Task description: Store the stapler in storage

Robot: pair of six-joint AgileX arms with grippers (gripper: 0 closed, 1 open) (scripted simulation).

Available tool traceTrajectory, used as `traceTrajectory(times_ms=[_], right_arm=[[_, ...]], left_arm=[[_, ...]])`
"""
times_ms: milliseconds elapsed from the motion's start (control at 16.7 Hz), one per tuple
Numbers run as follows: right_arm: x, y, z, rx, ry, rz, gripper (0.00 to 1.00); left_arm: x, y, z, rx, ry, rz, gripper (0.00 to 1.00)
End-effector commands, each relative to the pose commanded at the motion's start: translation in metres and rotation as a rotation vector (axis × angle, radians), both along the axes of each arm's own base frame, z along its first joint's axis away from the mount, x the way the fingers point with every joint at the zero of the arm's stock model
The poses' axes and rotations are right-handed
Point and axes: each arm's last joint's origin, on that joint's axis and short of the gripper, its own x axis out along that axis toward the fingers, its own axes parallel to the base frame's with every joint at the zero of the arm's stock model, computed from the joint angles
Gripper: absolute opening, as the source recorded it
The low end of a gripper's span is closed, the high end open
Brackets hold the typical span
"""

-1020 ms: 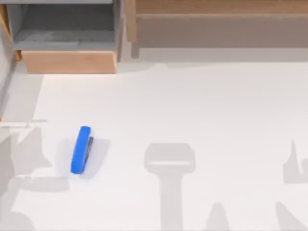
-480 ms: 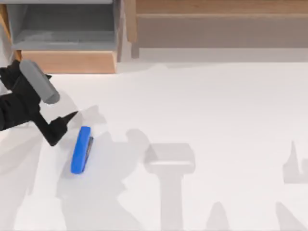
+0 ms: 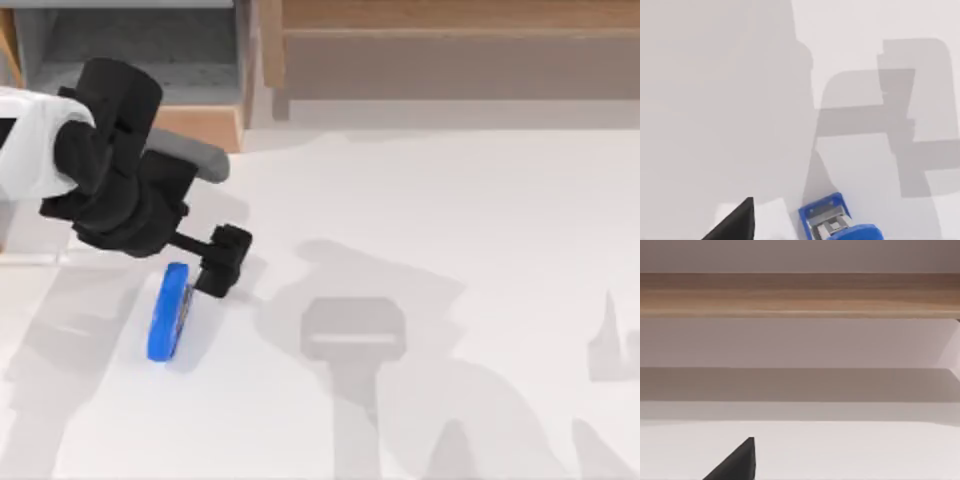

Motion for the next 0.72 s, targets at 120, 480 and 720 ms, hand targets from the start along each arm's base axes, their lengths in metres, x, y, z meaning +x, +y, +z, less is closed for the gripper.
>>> traceTrajectory(times_ms=[120,480,720], right_arm=[[0.0,0.0,0.0,0.0,0.0,0.0,1.0],[0.0,0.0,0.0,0.0,0.0,0.0,1.0],[0.0,0.0,0.0,0.0,0.0,0.0,1.0]], left_arm=[[-0.003,-0.011,0.009,0.085,0.125,0.113,1.0],[-0.006,-0.018,0.031,0.249,0.285,0.342,1.0],[-0.006,-0.018,0.032,0.257,0.292,0.356,1.0]])
